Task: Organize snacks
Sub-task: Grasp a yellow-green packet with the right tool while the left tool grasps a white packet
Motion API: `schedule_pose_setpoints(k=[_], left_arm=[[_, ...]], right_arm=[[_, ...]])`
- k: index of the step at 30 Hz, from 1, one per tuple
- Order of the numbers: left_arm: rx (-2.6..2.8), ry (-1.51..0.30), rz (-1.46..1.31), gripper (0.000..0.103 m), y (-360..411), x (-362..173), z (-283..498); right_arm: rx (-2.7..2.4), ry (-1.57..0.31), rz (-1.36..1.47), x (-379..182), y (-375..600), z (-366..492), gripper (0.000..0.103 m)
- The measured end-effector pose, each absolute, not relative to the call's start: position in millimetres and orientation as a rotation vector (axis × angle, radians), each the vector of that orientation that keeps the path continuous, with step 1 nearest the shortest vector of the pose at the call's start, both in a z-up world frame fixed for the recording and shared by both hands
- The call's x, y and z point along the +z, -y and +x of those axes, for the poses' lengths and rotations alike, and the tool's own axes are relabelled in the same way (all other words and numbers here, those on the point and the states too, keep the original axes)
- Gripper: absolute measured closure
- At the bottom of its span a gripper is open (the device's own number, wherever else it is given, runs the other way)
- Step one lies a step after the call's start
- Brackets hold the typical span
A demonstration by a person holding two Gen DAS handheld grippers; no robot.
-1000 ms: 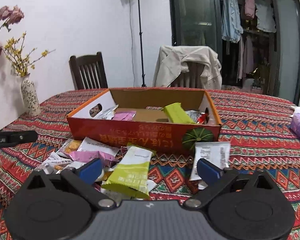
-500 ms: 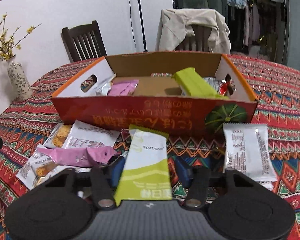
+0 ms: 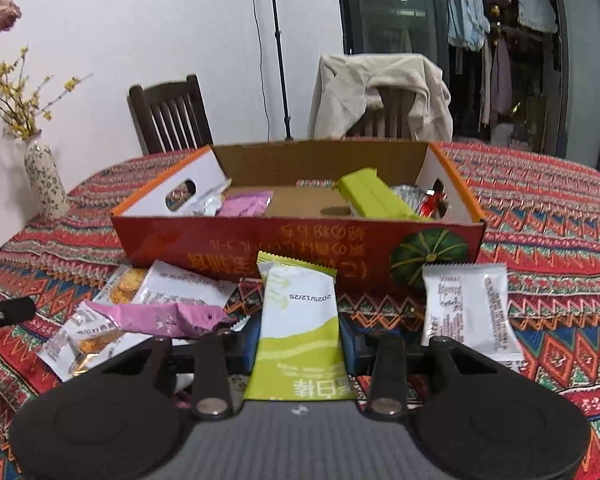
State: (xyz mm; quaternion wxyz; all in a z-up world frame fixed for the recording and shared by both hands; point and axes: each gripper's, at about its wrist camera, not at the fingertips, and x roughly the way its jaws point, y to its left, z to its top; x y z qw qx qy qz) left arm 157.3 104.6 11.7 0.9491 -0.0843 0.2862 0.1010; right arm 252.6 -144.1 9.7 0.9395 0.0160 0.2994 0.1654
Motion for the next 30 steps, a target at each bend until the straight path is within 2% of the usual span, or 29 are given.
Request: schedule_pose_setpoints(k=[8,23,25,30], left_arm=[[0.176,-0.679,-0.107,0.0,-92,-4,167],[0.155,-0.748,0.016,0.0,-50,-22,200],[0.154,-0.742,0.016,0.004,-48,-22,202],[0.111,-0.721,-0.015,0.035,-46,-20,202]], right_arm=[[0.314,-0.521,0.04,18,161,229,0.066],[0.321,-0.51,0.073,7,174,218,0.065],[0.324,-0.509,0.079,6,175,218,0.065],[0.329,-0.506,0.089,4,178,215,0.065]])
